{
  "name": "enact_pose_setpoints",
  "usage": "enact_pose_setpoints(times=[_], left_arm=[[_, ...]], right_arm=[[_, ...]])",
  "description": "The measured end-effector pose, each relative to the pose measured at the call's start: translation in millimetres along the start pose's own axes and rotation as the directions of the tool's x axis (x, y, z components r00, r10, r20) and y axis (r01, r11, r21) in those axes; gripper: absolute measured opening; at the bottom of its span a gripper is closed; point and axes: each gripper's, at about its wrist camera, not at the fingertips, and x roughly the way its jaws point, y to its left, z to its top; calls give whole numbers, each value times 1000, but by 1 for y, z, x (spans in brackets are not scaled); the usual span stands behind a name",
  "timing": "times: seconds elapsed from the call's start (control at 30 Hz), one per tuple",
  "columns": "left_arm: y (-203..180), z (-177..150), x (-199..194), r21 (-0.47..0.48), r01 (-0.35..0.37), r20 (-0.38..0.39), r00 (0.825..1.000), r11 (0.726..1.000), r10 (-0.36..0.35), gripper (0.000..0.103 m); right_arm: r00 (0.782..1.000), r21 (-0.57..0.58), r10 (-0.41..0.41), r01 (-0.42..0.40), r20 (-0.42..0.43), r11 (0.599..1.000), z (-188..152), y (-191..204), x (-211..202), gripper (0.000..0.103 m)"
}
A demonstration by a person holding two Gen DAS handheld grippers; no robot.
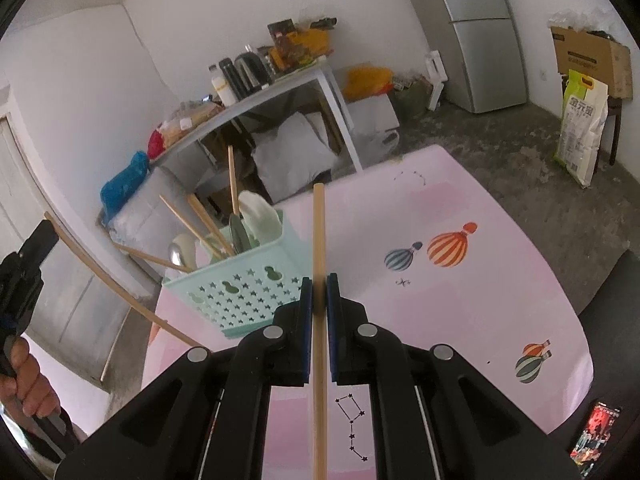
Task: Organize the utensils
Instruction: 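Lower the left gripper's chopstick into the mint holder and open the left gripper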
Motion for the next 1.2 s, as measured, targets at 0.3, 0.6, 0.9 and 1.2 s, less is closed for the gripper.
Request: enact_pose_setpoints(times=[0.3, 0.6, 0.9, 1.2], left_arm=[[-8, 41, -3, 32, -27, 142, 990, 999, 22, 4], [-7, 68, 5, 54, -120, 217, 970, 991, 106, 4], [0, 63, 35, 62, -179, 192, 968, 982, 164, 0], [0, 68, 31, 52, -172, 170, 972, 984, 161, 0]], right_arm=[[999, 6, 0, -1, 49, 1000, 9, -2, -15, 7], [998, 2, -2, 2, 60, 1000, 12, -2, -16, 7], [998, -2, 2, -1, 60, 1000, 13, -2, -16, 7], [997, 5, 2, -3, 72, 1000, 16, -3, -18, 7]])
